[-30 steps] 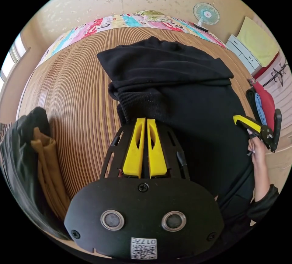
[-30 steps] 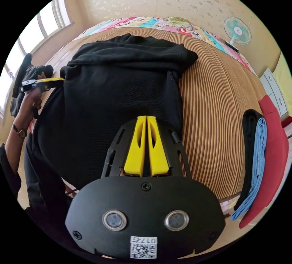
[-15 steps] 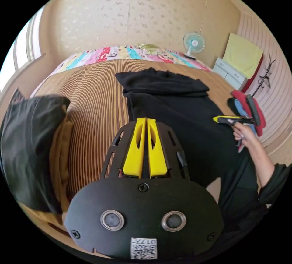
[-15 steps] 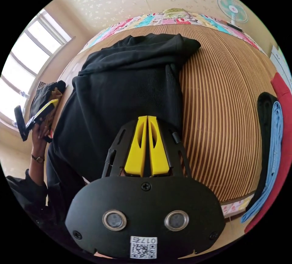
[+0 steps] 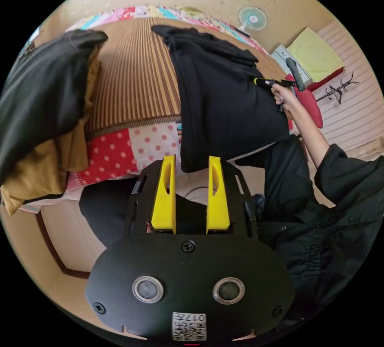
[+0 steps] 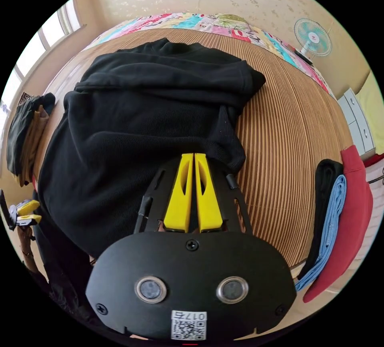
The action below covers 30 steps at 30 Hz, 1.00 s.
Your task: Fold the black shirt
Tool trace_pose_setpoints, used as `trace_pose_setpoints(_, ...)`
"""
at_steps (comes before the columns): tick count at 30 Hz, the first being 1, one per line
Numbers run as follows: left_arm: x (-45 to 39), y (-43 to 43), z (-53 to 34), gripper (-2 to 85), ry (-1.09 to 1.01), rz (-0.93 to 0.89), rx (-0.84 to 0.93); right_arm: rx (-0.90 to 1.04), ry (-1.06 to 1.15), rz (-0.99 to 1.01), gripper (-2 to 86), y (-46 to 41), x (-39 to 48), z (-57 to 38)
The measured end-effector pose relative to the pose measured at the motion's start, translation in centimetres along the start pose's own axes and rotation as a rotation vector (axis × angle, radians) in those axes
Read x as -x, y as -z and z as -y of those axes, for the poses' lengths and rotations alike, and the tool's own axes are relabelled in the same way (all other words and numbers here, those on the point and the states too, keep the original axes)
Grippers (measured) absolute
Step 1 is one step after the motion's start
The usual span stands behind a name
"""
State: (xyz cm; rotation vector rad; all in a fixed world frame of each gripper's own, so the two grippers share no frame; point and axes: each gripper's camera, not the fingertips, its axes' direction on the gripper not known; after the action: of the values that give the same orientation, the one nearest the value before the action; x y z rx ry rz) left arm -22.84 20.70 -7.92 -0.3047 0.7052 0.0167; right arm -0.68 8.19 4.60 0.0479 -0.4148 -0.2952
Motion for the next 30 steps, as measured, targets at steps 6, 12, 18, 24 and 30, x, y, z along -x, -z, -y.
trace_pose_setpoints(6, 3.0, -1.6, 1.7, 11.3, 0.035, 0.009, 0.089, 0.058, 0.116, -0.045, 0.5, 1.7, -0.2, -0.1)
trace_pose_setpoints(12, 4.8, 2.3, -0.1, 4.5, -0.207, -0.366, 0.005, -0.340, 0.163, 0.285, 1.1, 12.9, -6.2, -9.1)
trace_pose_setpoints(18, 10.1, 5.2, -3.1, 4.3, -0.139, -0.565, -0.204, 0.080, 0.088, 0.405, 6.3, 13.1, -14.3, -17.0)
trace_pose_setpoints(24, 9.9, 5.3, -3.4, 4.3, -0.196, -0.430, -0.127, 0.240, -0.065, 0.456, 10.4, 11.3, -18.9, -21.0)
trace_pose_setpoints(30, 10.6, 6.1, -4.4, 4.4, -0.204, -0.423, -0.141, 0.346, -0.145, 0.593, 11.7, 9.0, -23.4, -19.8)
